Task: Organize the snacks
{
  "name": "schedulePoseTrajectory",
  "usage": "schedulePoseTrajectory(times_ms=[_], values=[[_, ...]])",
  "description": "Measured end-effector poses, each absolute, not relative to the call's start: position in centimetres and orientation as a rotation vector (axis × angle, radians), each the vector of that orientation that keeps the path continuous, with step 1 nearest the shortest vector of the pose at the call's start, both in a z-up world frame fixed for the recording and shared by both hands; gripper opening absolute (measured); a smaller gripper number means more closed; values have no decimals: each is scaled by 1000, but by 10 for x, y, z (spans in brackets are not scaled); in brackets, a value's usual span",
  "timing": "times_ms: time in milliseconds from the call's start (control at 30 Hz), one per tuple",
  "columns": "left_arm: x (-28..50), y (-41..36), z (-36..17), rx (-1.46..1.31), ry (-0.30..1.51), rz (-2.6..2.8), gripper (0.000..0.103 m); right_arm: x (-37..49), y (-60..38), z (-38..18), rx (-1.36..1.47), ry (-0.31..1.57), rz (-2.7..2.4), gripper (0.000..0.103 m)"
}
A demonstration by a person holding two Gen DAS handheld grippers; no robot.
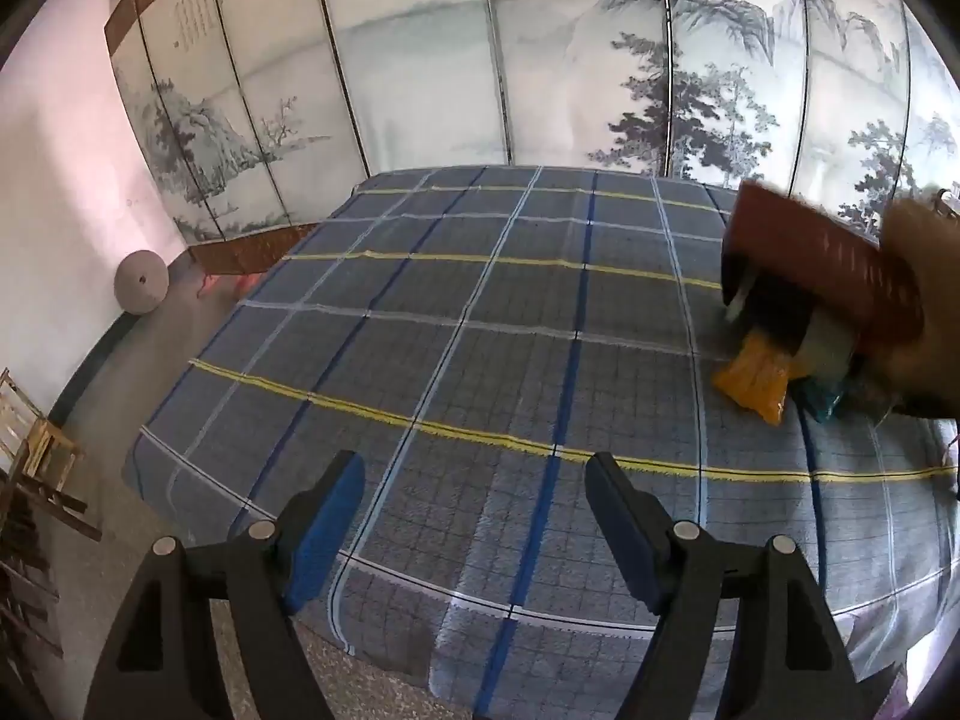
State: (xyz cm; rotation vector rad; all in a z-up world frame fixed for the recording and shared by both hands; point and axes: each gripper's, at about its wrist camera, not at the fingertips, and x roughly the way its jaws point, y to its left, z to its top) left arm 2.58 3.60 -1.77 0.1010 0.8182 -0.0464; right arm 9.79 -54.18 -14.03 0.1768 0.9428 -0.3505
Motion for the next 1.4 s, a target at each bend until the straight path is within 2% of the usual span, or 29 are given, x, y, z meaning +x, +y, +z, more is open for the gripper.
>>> schedulePoseTrajectory(times_ms=[33,333,667,1000,1167,1400], values=[[31,21,-41,121,839,-40,78,98,-542,-140,178,944,-350,103],[33,31,-55,84,886,-55,78,98,-542,-141,180,945,-349,103],[25,50,-43,51,882,-37,78,98,-542,-141,181,944,-348,103],[-32,79,-8,-48,759,-90,78,98,-542,-141,181,944,-348,103],[-30,60,-13,60,753,-70,78,97,-542,-141,181,944,-348,103],[-7,38,-38,60,827,-103,78,97,-542,-141,181,945,-348,103]])
